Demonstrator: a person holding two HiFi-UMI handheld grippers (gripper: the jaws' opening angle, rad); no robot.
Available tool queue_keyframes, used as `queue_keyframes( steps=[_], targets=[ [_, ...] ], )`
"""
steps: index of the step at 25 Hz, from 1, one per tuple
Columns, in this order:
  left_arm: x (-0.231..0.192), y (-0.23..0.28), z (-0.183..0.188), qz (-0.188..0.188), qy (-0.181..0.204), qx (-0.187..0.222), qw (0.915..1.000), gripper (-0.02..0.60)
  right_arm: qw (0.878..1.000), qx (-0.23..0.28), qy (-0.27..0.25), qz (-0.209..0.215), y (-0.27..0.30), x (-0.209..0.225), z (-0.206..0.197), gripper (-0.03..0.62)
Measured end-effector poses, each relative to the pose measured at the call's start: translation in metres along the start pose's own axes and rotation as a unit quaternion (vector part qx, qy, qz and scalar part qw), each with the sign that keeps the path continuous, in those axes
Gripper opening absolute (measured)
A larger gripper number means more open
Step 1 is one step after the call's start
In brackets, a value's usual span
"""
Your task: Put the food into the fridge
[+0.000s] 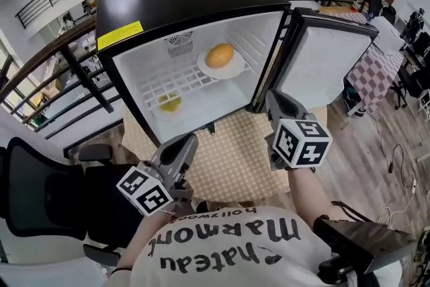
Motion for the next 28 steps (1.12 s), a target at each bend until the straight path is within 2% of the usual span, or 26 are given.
queue_keyframes(
  steps=[5,10,17,24,28],
  targets=[
    [0.035,-0.023,-0.019,-0.011,0.019,-0.006,0.9997,0.006,0.998,-0.021,0.044,0.029,-0.052,-0.003,-0.052,0.015],
    [0.067,-0.061,-0.055,0.014,0.024,-0.008,0.9996,0.006,0.997,-0.029,0.058,0.035,-0.112,-0.007,-0.093,0.015],
    [0.099,-0.092,-0.07,0.022,0.029,-0.033,0.9988,0.006,0.996,-0.027,0.078,0.041,-0.158,-0.019,-0.11,0.015],
    [0.103,-0.099,-0.096,0.015,0.034,-0.036,0.9987,0.006,0.996,-0.034,0.071,0.044,-0.169,-0.022,-0.133,0.015],
    [0.115,-0.106,-0.098,0.017,0.038,-0.038,0.9984,0.006,0.996,-0.028,0.075,0.046,-0.183,-0.021,-0.133,0.014]
  ],
)
Point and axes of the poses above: the fingertips, and each gripper's own axes: y forward along the fingers, x to its right, z out of its top, the point moved 10 cm from there along -y, backward along the fingers, and after that the axes turned 11 degrees about z, right-handed, at the moved point
